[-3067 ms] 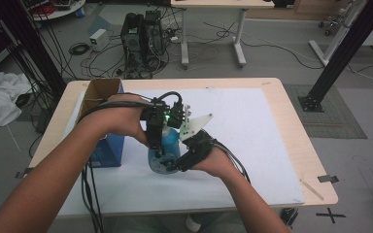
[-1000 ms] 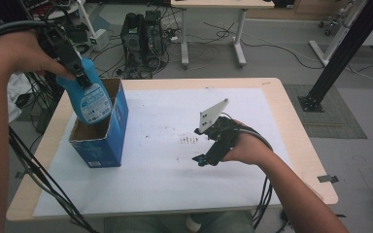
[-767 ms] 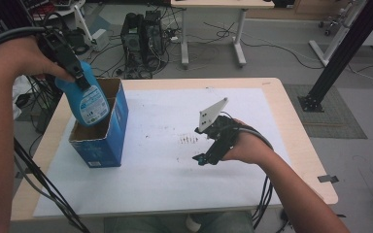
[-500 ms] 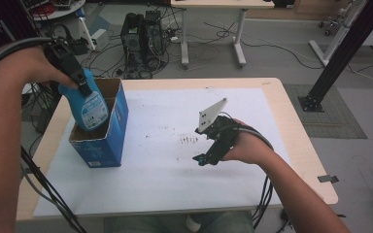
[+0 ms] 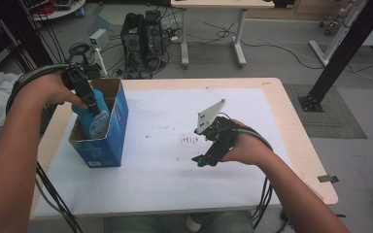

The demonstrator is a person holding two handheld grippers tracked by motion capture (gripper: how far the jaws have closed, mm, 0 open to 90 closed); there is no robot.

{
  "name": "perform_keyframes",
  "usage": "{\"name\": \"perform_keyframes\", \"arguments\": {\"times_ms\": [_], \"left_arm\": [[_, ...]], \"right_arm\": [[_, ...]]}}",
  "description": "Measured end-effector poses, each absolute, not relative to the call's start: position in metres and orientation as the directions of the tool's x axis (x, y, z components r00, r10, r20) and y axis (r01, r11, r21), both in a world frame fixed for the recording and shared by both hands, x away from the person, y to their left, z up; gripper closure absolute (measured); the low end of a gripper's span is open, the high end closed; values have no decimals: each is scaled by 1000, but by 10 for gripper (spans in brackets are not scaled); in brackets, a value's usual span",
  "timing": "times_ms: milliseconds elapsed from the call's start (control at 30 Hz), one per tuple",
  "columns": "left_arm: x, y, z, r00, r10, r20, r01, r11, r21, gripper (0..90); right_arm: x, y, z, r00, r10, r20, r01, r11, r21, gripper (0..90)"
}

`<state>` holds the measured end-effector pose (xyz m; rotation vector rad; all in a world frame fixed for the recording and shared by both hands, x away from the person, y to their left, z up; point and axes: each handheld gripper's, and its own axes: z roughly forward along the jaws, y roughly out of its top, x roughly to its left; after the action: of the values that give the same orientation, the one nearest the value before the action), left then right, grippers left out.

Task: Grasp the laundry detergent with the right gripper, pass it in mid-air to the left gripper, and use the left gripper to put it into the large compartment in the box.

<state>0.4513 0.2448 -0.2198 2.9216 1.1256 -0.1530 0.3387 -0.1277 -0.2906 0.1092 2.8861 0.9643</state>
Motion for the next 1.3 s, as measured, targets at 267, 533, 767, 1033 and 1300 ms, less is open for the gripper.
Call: {"name": "perform_keyframes", "arguments": {"times_ms": [267, 533, 767, 1033, 1300], "left_arm": [[453, 243, -242, 783, 615, -91, 614, -788, -43, 388], [454, 243, -259, 796, 598, -95, 594, -802, -62, 387], [456, 246, -273, 788, 608, -96, 605, -794, -61, 387], [456, 247, -284, 795, 598, -100, 594, -801, -69, 387], [454, 248, -288, 801, 592, -94, 588, -806, -71, 385]], "right_arm": [[337, -128, -290, -992, 99, -72, 36, 798, 601, 130], [336, -129, -290, -992, 97, -76, 32, 801, 598, 130], [336, -130, -290, -992, 97, -77, 32, 802, 596, 130], [336, -127, -290, -993, 95, -76, 32, 805, 592, 130], [335, -125, -290, -993, 89, -76, 27, 805, 592, 130]]}}
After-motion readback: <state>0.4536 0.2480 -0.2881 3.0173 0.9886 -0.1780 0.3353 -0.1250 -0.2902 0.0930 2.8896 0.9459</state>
